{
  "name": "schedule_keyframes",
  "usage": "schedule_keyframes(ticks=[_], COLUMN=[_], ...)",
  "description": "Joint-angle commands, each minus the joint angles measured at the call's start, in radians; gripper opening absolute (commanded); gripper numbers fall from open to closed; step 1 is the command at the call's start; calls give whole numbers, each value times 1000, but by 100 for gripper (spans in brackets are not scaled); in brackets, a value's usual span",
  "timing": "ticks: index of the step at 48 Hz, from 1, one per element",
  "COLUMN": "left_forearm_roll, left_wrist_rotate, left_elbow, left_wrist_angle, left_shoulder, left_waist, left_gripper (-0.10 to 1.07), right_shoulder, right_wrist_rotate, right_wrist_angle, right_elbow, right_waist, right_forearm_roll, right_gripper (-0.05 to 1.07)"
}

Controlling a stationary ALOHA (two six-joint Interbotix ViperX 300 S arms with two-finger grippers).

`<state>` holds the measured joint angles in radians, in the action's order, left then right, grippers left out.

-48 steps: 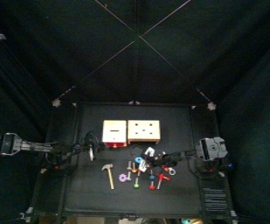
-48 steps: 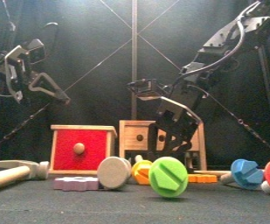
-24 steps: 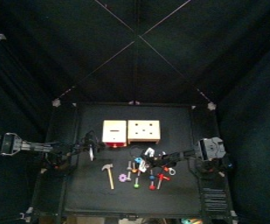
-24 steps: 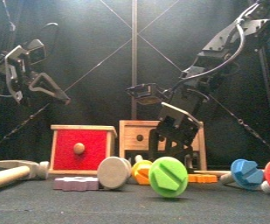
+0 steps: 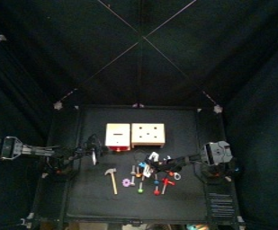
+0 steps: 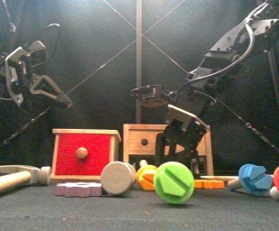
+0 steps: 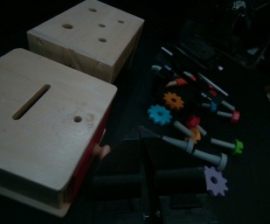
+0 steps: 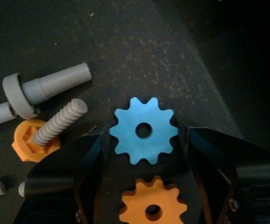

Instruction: Grab blue gear

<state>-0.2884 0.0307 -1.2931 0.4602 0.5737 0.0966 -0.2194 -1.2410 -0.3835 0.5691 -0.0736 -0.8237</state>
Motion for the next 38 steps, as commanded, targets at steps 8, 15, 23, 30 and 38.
schedule_keyframes(ticks=[8, 15, 23, 30, 38], left_forearm_roll=[0, 0, 0, -2, 0], left_wrist_rotate=[-2, 0, 0, 0, 0], left_elbow=[15, 15, 15, 15, 15], left_wrist_angle=[8, 8, 8, 8, 8], left_shoulder=[0, -2, 0, 0, 0], left_waist=[2, 2, 2, 3, 2], left_gripper=[28, 28, 28, 28, 28], right_shoulder=[83, 87, 89, 120, 183], right_wrist_rotate=[2, 2, 0, 2, -2], right_wrist_angle=[-55, -69, -69, -78, -101], right_elbow=[-25, -25, -26, -44, -63], right_waist=[-14, -17, -17, -20, -29], right_forearm_roll=[-14, -15, -17, -20, -91], right_gripper=[73, 73, 73, 73, 72])
